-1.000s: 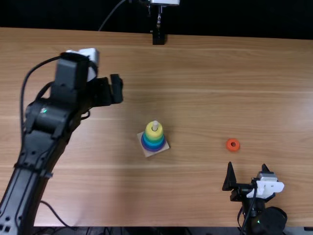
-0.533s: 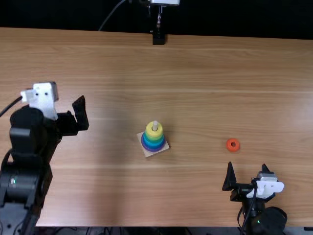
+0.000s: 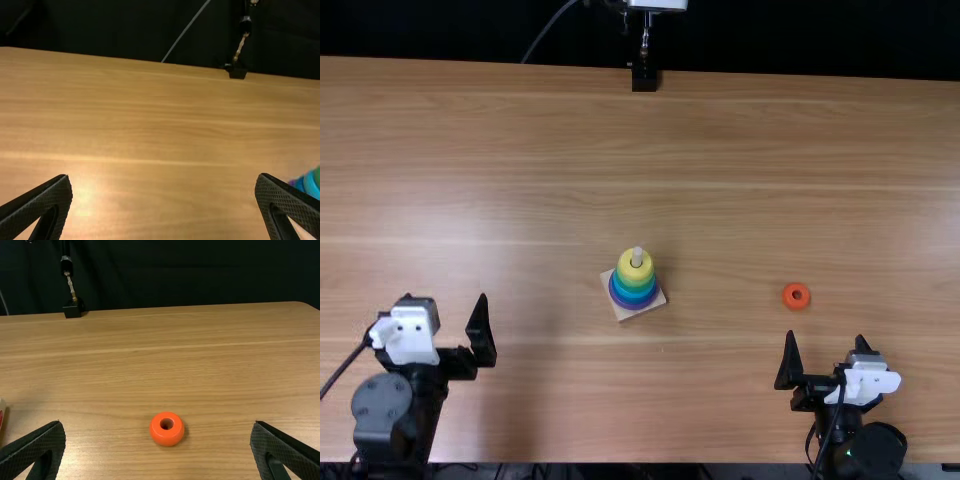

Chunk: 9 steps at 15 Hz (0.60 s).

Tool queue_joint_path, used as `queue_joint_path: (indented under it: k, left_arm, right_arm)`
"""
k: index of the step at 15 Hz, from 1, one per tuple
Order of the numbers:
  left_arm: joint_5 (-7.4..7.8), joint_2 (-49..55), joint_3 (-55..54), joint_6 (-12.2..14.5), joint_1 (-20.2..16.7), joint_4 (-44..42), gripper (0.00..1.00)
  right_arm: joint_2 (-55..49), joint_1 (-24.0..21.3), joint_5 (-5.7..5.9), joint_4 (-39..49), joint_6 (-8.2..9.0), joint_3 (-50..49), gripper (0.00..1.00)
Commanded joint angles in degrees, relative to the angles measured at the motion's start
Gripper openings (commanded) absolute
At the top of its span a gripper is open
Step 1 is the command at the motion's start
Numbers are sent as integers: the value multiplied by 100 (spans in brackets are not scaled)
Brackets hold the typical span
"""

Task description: Build the Hanoi tower: stack the rings onto the peg from bottom to top in this color order: purple, dark blue, light blue, dark green, light green, yellow, orange.

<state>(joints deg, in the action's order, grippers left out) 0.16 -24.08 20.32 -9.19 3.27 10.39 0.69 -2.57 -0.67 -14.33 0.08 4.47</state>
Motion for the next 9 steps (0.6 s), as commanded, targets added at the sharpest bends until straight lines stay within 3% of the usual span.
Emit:
queue_joint_path:
  k: [1,9]
  left_arm:
    - [-59,500,-397,54,-125,-16,100]
    - [-59,1722,-1803,54,-107,385,100]
  right_arm:
    - [-69,-16,-49,-388,3,-359,100]
    - [-69,-16,-49,-388,3,-359,100]
